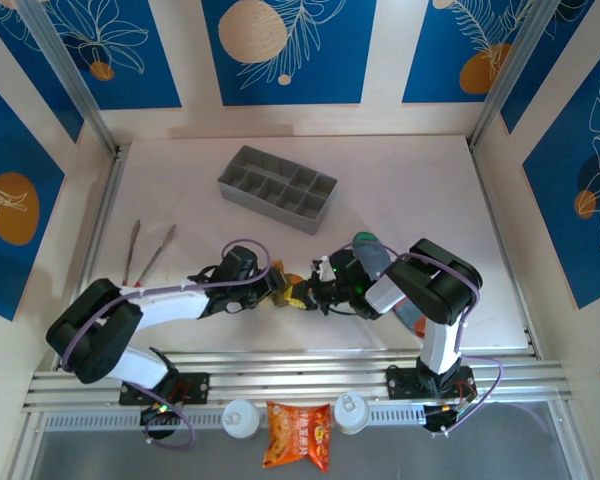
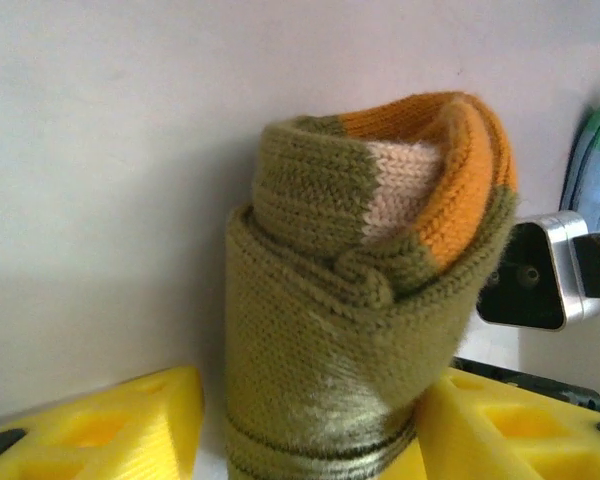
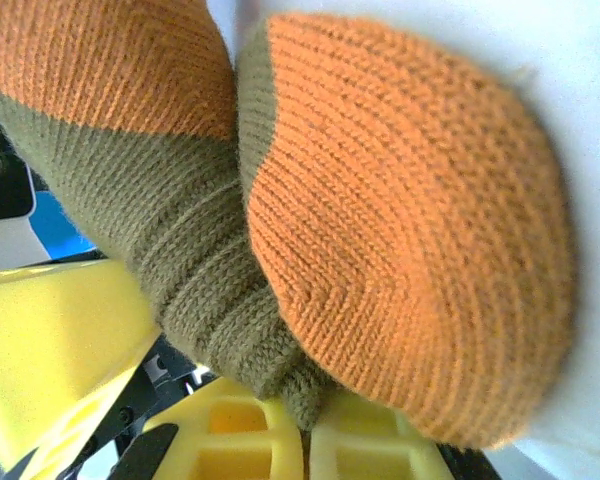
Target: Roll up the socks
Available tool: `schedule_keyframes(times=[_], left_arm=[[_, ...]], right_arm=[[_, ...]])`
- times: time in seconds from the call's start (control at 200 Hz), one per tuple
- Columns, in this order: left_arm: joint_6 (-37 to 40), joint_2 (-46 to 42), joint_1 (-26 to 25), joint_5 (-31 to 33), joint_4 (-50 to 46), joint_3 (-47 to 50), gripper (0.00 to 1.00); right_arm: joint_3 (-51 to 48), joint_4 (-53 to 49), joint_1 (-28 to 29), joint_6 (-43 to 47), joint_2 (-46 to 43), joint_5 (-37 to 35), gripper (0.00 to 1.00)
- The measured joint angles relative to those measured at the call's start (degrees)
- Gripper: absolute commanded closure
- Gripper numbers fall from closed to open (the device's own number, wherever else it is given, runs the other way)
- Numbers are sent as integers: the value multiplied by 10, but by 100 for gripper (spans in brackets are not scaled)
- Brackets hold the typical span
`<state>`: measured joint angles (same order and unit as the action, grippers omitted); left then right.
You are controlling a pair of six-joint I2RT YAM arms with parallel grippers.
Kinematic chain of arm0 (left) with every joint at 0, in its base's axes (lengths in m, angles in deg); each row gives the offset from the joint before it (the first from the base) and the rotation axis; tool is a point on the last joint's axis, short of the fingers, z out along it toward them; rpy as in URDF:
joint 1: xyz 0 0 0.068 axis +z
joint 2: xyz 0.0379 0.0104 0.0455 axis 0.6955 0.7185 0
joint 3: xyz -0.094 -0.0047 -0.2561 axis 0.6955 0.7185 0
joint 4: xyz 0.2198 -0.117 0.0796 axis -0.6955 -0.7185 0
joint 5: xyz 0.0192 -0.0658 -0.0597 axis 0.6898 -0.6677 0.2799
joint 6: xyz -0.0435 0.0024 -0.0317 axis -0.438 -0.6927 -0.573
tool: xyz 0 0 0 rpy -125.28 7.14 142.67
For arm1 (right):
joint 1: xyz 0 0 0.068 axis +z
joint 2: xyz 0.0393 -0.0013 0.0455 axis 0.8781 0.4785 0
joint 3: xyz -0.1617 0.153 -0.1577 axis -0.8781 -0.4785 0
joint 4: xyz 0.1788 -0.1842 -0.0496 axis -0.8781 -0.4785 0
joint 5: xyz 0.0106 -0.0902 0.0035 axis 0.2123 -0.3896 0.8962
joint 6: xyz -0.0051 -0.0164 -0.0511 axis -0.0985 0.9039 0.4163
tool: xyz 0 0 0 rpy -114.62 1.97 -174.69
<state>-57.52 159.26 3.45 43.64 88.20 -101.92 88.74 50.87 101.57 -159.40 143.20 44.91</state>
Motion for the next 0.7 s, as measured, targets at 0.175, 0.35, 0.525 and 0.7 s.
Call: schedule_keyframes(times=[0.175, 0.35, 0.525, 0.7], left_arm=[[15, 42, 0, -14, 34, -9, 54], [19, 57, -2, -19, 41, -9, 59], [23, 62, -5, -11, 42, -11, 90], [2, 29, -13, 42, -7, -15, 100]], right_arm=[[5, -6, -6, 8, 3, 11, 100], [9, -9, -13, 14, 6, 24, 100], [25, -40, -21, 37, 6, 42, 100], [118, -201, -30, 117, 16, 83, 98]])
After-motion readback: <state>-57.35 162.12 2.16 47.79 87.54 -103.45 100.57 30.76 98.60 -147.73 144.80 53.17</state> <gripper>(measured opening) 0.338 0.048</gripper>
